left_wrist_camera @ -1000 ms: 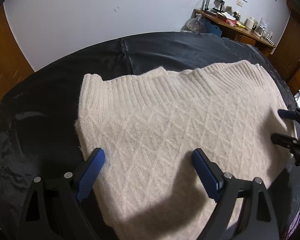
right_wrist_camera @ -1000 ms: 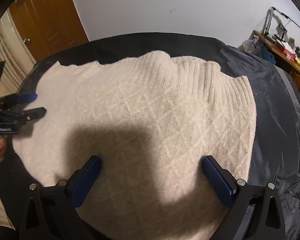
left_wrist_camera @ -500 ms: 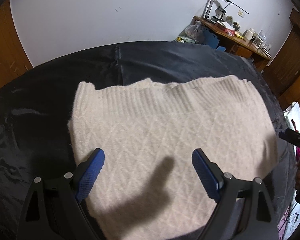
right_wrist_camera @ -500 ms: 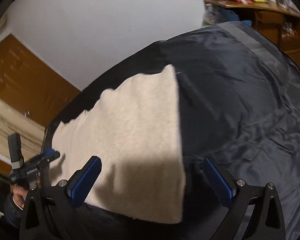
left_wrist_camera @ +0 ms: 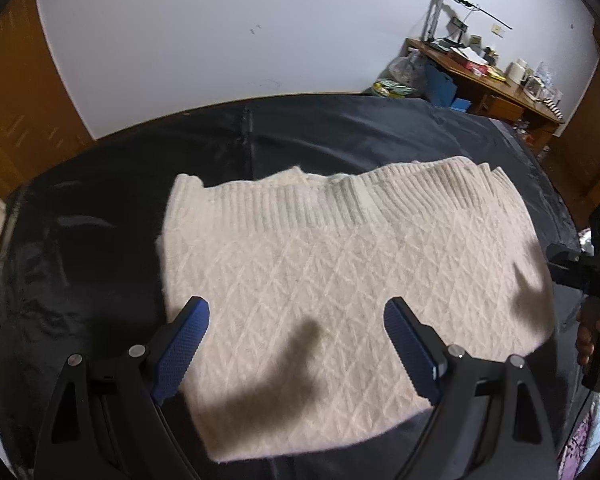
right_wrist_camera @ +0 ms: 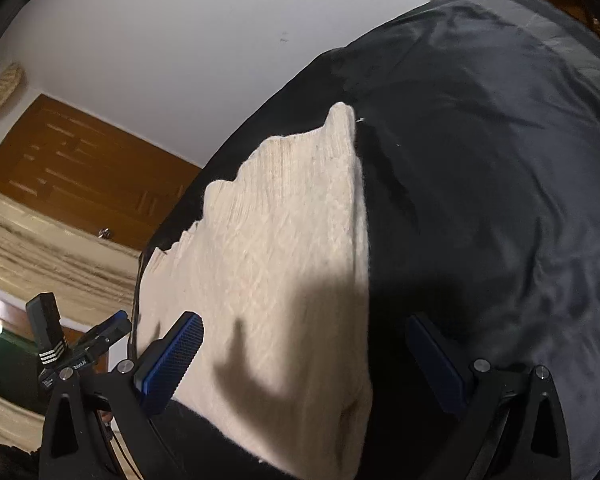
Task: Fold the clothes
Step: 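Move the open right gripper to the side edge of the folded sweater, then grasp the sweater side edge with the right gripper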
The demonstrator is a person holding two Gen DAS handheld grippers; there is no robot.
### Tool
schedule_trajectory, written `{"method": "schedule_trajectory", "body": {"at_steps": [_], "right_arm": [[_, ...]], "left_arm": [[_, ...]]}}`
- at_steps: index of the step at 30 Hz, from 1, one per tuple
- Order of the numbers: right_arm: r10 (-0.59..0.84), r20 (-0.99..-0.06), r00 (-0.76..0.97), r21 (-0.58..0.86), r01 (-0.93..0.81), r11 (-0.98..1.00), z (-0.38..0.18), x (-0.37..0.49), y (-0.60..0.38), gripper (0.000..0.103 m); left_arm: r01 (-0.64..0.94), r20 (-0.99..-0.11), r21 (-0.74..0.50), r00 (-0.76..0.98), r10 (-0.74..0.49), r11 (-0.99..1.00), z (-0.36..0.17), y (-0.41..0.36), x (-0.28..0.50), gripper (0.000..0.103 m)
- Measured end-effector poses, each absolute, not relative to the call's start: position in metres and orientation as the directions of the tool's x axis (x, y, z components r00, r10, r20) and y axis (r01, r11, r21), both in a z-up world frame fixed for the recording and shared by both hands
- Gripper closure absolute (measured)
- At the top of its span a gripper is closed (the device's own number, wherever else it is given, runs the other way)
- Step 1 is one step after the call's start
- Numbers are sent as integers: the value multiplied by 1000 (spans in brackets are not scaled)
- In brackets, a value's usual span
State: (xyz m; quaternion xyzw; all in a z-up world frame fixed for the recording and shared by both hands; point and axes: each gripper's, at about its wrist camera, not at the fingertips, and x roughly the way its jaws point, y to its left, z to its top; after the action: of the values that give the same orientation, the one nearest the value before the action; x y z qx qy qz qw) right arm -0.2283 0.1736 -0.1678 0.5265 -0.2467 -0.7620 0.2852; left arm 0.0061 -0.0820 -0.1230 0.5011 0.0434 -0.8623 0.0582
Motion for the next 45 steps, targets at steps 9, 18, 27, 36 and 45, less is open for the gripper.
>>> {"method": "schedule_trajectory", "body": {"at_steps": [9,18,27,36,45], "right_arm": [[-793,-575,-200,746,270,-609,-174,-246,158,1],[-810,-575,-112,753,313,-578,-175,-252,141,1],[-744,-665,-71,682,351,-642,-170,-251,107,16],[-780,-623,-64,741,274,-614,-184,-256,117,53],[-739,-669,-81,682,330,-653,-180,-259,105,52]], "left_arm": [[179,-872,28,-477,-112,-983,-117,-63,8,11],[148,-888,22,-452,-87,-989,-127,-35,5,12],[174,-900,11,-429,-85,-985,-133,-27,5,11],[227,-905,12,-411,-107,-974,-136,-38,14,11],[230,-900,25,-418,-122,-973,-136,-34,13,11]]}}
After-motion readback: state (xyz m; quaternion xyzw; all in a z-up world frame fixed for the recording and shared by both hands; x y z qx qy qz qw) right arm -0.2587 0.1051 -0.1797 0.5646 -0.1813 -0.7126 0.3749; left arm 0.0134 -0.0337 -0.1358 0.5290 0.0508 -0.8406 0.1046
